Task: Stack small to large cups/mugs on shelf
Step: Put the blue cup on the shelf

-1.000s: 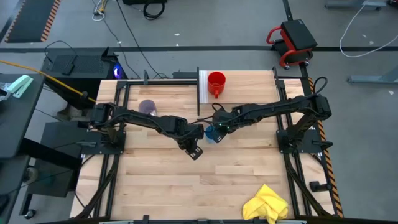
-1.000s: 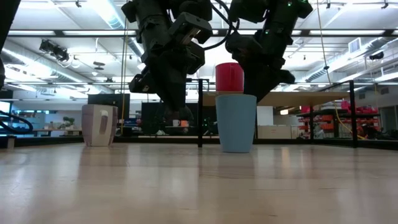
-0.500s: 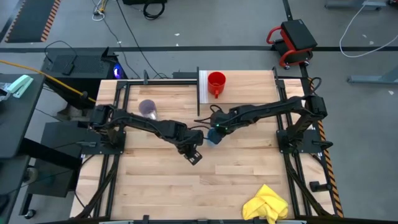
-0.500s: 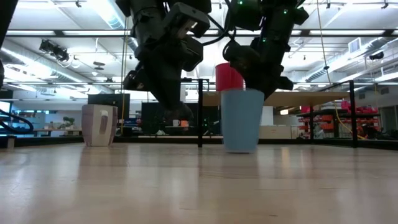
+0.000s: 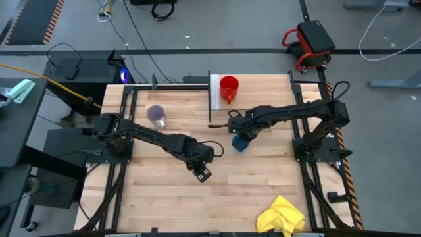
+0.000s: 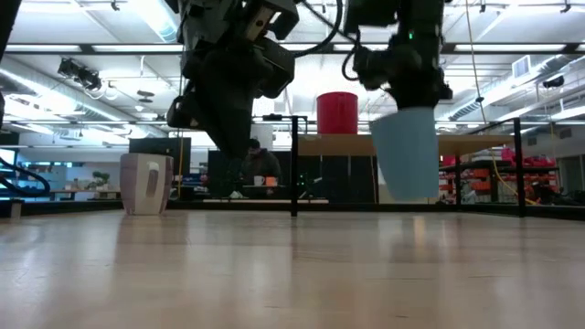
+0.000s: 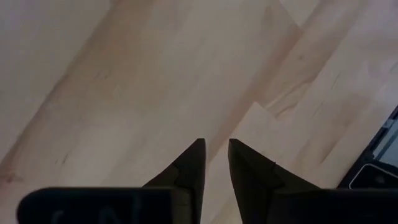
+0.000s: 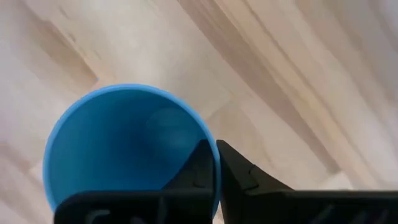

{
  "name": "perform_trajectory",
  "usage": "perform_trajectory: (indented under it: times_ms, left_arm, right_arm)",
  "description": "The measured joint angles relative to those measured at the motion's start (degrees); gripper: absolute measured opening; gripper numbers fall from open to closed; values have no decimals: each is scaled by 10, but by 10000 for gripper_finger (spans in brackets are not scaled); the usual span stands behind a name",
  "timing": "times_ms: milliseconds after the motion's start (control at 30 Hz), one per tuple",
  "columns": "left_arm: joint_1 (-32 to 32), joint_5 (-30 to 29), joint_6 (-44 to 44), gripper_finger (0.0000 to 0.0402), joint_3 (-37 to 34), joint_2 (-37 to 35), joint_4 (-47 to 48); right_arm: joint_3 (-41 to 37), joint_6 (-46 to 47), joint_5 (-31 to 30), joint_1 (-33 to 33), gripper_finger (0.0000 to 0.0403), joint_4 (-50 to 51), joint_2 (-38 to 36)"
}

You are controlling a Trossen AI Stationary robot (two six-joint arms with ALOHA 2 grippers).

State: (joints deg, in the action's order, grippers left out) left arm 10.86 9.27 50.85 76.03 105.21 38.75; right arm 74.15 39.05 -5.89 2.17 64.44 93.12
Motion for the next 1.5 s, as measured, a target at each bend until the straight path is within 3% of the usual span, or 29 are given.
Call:
perform_trajectory:
  times_ms: [367,667,1167,1500]
  left_arm:
    - [4,-2,0,74,0,0,-14]
    - [2,-6,0,79,0,0,-25]
    - [2,-6,6,77,0,0,-37]
    - [-1,-17,6,75,0,0,-49]
  right_arm:
    - [223,-71,-48,11,5,256,0]
    - [356,-110,-67,99,5,258,-21]
    - [376,-218,-51,357,4,256,-33]
    - [376,-257,-18,413,4,256,9]
